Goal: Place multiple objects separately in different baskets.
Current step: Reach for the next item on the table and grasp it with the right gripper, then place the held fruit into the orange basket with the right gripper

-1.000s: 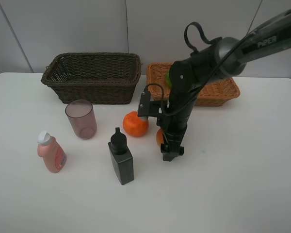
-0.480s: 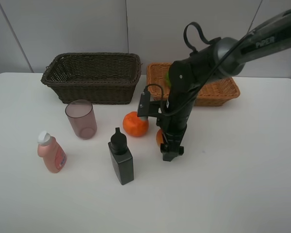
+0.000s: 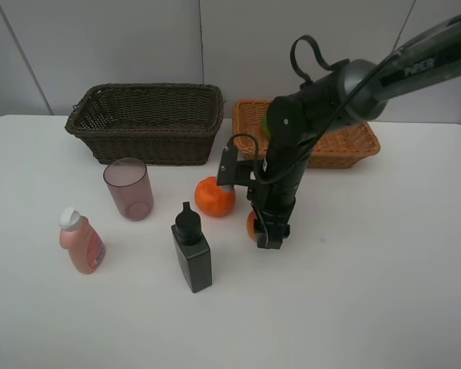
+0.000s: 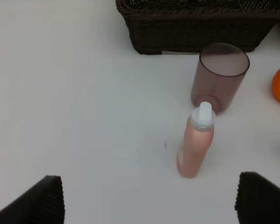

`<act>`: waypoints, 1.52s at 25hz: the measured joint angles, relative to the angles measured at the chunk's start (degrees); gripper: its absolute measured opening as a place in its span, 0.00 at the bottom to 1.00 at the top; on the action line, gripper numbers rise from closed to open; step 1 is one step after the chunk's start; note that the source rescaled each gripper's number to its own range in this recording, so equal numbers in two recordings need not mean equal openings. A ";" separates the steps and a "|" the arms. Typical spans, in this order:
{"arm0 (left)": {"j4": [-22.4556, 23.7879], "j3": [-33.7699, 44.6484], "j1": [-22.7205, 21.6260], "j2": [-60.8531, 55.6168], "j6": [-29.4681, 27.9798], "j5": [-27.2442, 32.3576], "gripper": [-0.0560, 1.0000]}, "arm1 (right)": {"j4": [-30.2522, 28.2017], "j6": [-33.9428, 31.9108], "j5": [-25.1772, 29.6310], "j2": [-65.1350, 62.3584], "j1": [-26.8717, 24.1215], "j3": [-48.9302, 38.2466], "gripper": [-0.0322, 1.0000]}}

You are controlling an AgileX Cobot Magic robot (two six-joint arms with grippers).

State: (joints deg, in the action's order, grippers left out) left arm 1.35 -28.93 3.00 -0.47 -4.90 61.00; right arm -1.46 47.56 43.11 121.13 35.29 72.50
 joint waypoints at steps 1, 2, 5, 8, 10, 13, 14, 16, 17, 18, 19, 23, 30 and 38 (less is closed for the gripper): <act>0.00 0.00 0.00 0.00 0.00 0.00 0.96 | 0.00 0.00 0.00 0.00 0.00 0.00 0.43; 0.00 0.00 0.00 0.00 0.00 0.00 0.96 | 0.00 0.00 0.00 0.00 0.00 0.00 0.43; 0.00 0.00 0.00 0.00 0.00 0.00 0.96 | 0.00 0.00 0.00 0.00 0.00 0.00 0.43; 0.00 0.00 0.00 0.00 0.00 0.00 0.96 | -0.05 0.00 0.05 0.00 0.00 0.00 0.43; 0.00 0.00 0.00 0.00 0.00 0.00 0.96 | -0.05 0.00 0.05 0.00 0.00 0.04 0.43; 0.00 0.00 0.00 0.00 0.00 0.00 0.96 | -0.05 0.00 0.10 0.00 0.00 0.04 0.43; 0.00 0.00 0.00 0.00 0.00 0.00 0.96 | -0.05 0.00 0.10 0.00 0.00 0.04 0.43; 0.00 0.00 0.00 0.00 0.00 0.00 0.96 | -0.05 0.00 0.15 0.00 0.00 0.04 0.43; 0.00 0.00 0.00 0.00 0.00 0.00 0.96 | -0.01 0.00 0.15 0.00 0.00 0.04 0.43; 0.00 0.00 0.00 0.00 0.00 0.00 0.96 | 0.01 0.00 0.15 0.00 0.00 0.04 0.43; 0.00 0.00 0.00 0.00 0.00 0.00 0.96 | 0.06 0.00 0.21 0.00 0.00 0.04 0.43; 0.00 0.00 0.00 0.00 0.00 0.00 0.96 | -0.06 -0.30 0.88 -0.53 0.00 0.04 0.43; 0.00 0.00 0.00 0.00 0.00 0.00 0.96 | -0.07 -8.09 5.70 -5.81 0.00 0.19 0.43; 0.00 0.00 0.00 0.00 0.00 0.00 0.96 | -1.93 -34.39 12.26 -7.49 -2.09 10.36 0.43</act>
State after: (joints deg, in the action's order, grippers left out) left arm 1.35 -28.93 3.00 -0.47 -4.90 61.00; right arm -3.39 13.17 55.38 113.64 33.20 82.86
